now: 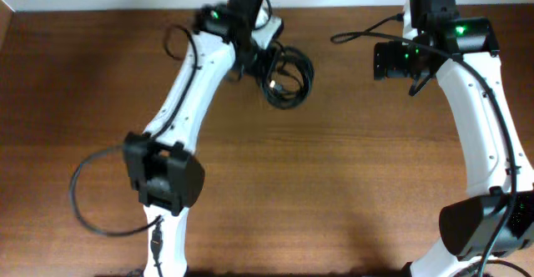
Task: Untangle cables
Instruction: 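Grasp the black cable bundle with both grippers and lift it, then pull the cables apart, left gripper back-left, right gripper back-right, then lower the right gripper toward the loose cable pile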
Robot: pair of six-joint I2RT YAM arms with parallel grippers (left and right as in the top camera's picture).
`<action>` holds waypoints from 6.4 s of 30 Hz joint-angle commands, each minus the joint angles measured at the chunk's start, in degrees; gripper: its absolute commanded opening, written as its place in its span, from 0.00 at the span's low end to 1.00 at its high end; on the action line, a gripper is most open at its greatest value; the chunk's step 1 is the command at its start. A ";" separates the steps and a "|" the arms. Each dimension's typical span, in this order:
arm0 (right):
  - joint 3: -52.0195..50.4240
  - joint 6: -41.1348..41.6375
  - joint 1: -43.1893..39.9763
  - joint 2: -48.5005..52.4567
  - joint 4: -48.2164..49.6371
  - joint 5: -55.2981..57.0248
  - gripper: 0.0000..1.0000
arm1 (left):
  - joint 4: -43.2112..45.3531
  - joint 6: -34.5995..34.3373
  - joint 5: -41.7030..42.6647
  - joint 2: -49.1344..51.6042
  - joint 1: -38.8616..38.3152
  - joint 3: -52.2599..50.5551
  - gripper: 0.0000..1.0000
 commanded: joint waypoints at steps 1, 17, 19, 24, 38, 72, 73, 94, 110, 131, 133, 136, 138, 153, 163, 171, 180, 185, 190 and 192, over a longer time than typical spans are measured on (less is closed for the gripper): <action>0.79 0.20 -0.07 -0.85 0.07 0.07 0.95 | -8.66 -1.75 -1.36 -2.56 -0.48 21.70 0.00; 1.14 13.66 10.75 -1.18 22.93 -20.76 0.92 | -11.78 -1.62 -10.01 -3.02 -0.07 22.12 0.00; 1.14 18.38 10.75 -1.18 23.69 -35.85 0.91 | -11.58 -1.60 -12.61 -3.02 -0.07 22.12 0.00; 1.14 -9.68 9.03 -2.86 20.90 -40.02 0.91 | -11.10 -1.16 -13.73 -3.02 0.15 22.12 0.00; 1.07 -41.38 14.80 -2.78 14.12 -29.73 0.83 | -11.37 -1.16 -4.92 -3.10 0.15 22.14 0.00; 1.03 -0.57 -12.61 -2.01 11.63 -12.85 0.04 | -15.69 -7.21 -16.35 -9.33 17.81 22.14 0.00; 1.03 1.70 -13.51 -2.05 11.41 -11.37 0.04 | -15.50 -7.19 -17.97 -9.38 17.81 22.14 0.00; 3.52 -1.29 9.88 -4.42 1.29 -1.09 0.04 | -16.65 -10.12 -18.88 -13.27 29.70 22.12 0.00; 45.35 4.57 3.98 0.90 -9.70 4.59 0.04 | -16.70 -9.31 -18.62 -12.72 20.59 22.12 0.00; 50.36 5.97 -6.86 -11.78 -14.32 3.26 0.04 | -16.74 -7.80 -18.69 -12.72 19.23 22.12 0.00; 50.36 5.18 -6.84 -13.99 -13.97 0.15 0.04 | -16.70 -7.80 -18.67 -12.72 19.26 22.12 0.00; 50.21 4.70 -6.84 -11.13 -14.86 0.00 0.04 | -16.72 -7.80 -18.67 -12.72 19.26 22.12 0.00; 50.21 4.50 -6.84 -4.94 -16.65 0.00 0.04 | -16.72 -7.80 -18.64 -12.72 19.26 22.12 0.00; 50.69 6.69 -17.38 8.57 -3.28 5.01 0.04 | -17.14 -7.82 -18.58 -12.72 19.10 22.10 0.00; 50.18 3.43 -18.62 15.78 19.52 16.37 0.04 | -15.32 -7.78 -17.16 -12.72 15.54 21.90 0.00; 50.18 -2.60 -22.56 39.87 45.40 16.59 0.04 | -13.77 -7.78 -17.16 -12.72 15.34 21.90 0.00; 40.70 2.78 -31.74 44.94 36.33 6.78 0.04 | -11.82 -7.80 -17.16 -12.72 15.34 21.84 0.00; 23.21 2.89 -28.22 45.03 42.34 6.01 0.04 | -10.60 -7.80 -17.14 -12.72 15.34 21.84 0.00; 14.99 7.96 -26.36 44.76 47.47 5.81 0.81 | -12.17 -7.80 -17.14 -12.72 15.34 21.84 0.00; 15.08 7.02 -26.36 43.78 46.66 5.84 0.99 | -12.33 -7.80 -17.16 -12.72 15.34 21.84 0.00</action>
